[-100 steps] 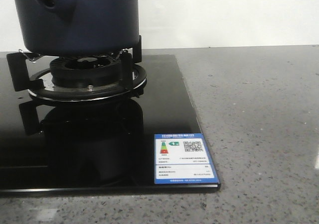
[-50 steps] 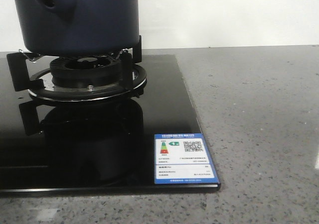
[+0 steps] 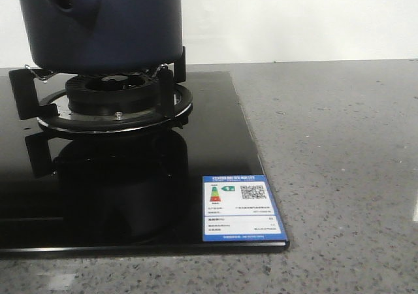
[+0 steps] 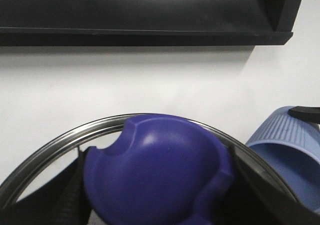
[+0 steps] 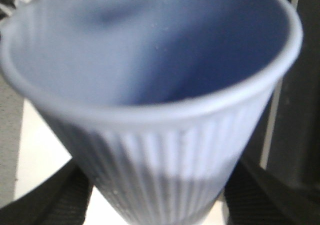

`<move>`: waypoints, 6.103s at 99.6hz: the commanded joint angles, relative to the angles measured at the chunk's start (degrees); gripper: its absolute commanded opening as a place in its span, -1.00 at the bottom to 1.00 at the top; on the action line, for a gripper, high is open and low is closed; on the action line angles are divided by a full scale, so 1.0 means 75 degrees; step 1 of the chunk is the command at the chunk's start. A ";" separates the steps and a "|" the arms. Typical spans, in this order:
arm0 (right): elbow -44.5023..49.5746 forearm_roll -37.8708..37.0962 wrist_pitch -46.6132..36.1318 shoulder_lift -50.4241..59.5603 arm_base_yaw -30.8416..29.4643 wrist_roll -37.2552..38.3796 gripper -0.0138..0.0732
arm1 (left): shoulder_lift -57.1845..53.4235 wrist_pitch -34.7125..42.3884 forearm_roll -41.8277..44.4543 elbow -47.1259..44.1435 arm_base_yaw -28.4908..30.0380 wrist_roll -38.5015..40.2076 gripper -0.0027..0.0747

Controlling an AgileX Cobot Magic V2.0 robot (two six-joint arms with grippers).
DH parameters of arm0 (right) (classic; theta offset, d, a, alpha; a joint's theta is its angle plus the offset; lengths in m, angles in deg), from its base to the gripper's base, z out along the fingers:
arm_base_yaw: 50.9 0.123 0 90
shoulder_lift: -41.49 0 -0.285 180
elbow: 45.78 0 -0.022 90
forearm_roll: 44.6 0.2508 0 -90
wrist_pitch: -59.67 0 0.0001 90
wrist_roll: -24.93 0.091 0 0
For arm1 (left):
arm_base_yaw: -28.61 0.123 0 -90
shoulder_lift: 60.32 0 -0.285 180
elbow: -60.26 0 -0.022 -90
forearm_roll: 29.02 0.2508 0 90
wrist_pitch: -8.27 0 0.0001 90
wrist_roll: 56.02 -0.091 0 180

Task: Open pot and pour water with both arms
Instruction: 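Tilt the held cup over the open pot with the right gripper to pour, then lower the cup back onto the counter and open the right gripper, then lower the glass lid back onto the pot and release with the left gripper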

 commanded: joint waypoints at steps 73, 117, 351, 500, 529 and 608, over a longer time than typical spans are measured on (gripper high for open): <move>-0.0309 -0.1948 -0.0060 0.0338 0.0011 0.0037 -0.04 | -0.0196 0.0582 -0.0069 0.0289 0.0029 0.0033 -0.09; -0.0309 -0.1187 0.1549 0.0927 0.0028 0.5189 -0.04 | -0.0196 0.0544 -0.0069 0.0289 0.0029 0.0033 -0.09; 0.6532 0.5547 -0.8571 0.1439 -0.6392 0.5636 0.70 | -0.0196 0.0316 -0.0147 0.0276 0.0029 0.0033 -0.09; 0.8075 0.3703 -0.5433 0.7964 -0.6392 0.9391 0.74 | 0.1340 0.0769 -0.0147 0.0276 -0.1289 0.0033 -0.09; 0.8075 0.3689 -0.5384 0.8128 -0.6392 0.9391 0.74 | 0.1981 0.0973 -0.0165 0.0276 -0.1531 0.0033 -0.09; 0.8075 0.3630 -0.5384 0.8128 -0.6392 0.9391 0.74 | 0.2030 0.0883 -0.0203 0.0276 -0.1531 0.0033 0.45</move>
